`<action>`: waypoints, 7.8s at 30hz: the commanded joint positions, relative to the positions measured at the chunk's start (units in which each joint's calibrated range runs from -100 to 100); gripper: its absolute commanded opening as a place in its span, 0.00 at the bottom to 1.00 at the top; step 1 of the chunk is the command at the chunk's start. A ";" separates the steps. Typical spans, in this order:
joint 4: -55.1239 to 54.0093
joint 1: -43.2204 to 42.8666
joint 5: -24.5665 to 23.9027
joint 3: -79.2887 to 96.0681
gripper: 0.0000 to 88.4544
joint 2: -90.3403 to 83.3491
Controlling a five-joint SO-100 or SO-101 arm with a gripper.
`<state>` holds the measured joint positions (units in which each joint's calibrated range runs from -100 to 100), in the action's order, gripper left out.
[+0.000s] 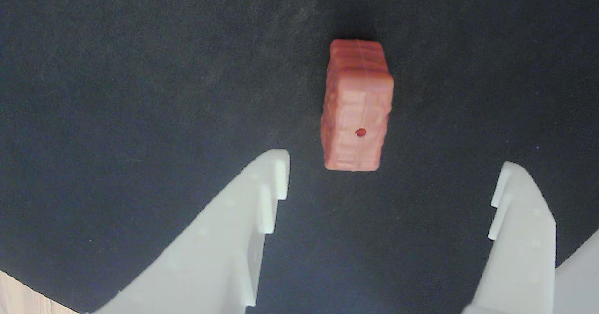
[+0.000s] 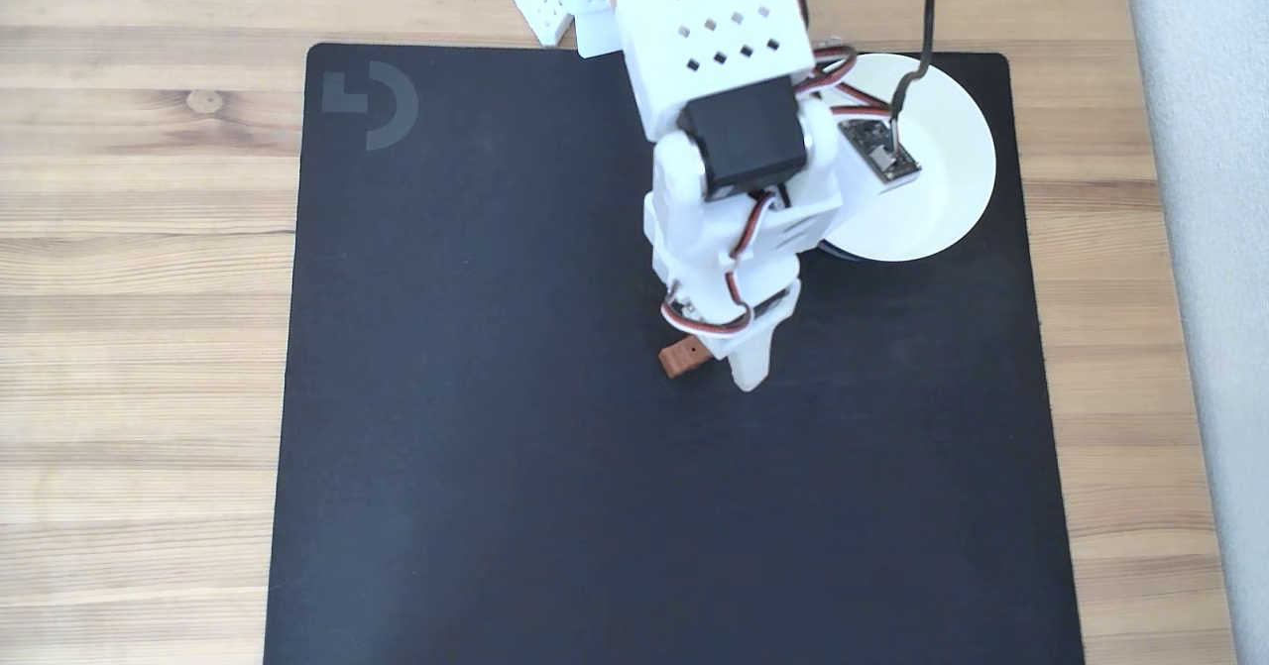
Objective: Pick up the toy and place it on the plate
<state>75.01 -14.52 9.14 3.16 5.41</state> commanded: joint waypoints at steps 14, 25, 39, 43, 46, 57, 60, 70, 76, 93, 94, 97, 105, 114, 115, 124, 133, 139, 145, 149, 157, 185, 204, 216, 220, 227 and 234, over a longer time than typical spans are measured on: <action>4.75 2.44 0.57 -4.11 0.32 -0.37; 4.07 2.44 0.57 -4.02 0.32 -0.29; 1.45 2.52 0.52 -3.66 0.32 0.97; 0.69 2.52 0.52 -4.11 0.32 5.30; 0.35 3.11 0.52 -4.11 0.32 6.88; -4.39 5.20 0.62 -4.11 0.31 13.89; -5.41 5.03 0.57 -4.20 0.31 16.22; -8.37 4.36 0.57 -4.11 0.31 18.06; -8.37 3.19 0.57 -4.02 0.31 18.06; -9.30 1.52 -1.62 -4.11 0.09 17.97; -9.81 1.43 -1.62 -4.11 0.06 17.97; -10.74 0.35 -1.62 -4.11 0.03 17.39; -10.83 0.09 -1.62 -4.29 0.03 17.06; -7.61 -2.50 -5.64 -18.89 0.03 16.97; -7.53 -2.92 -6.21 -20.15 0.03 16.97; -9.64 -6.68 -12.01 -22.68 0.03 5.13; -13.37 -11.62 -16.03 -20.88 0.03 -5.54; -21.16 -14.38 -20.20 -7.09 0.03 -16.38; -30.47 -19.56 -23.59 15.90 0.03 -29.55; -36.65 -24.41 -25.42 30.77 0.03 -37.05; -48.08 -35.29 -27.56 49.79 0.03 -42.64; -47.58 -37.04 -31.21 74.12 0.13 -61.06; -48.34 -27.09 -30.85 67.36 0.03 -63.48; -47.58 -1.16 -24.12 79.62 0.03 -88.15; -47.58 5.45 -19.68 87.28 0.03 -96.66; -44.95 14.06 -17.85 96.29 0.03 -104.66; -33.69 16.99 -13.00 96.29 0.03 -104.75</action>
<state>35.42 1.54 -8.01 98.77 -98.67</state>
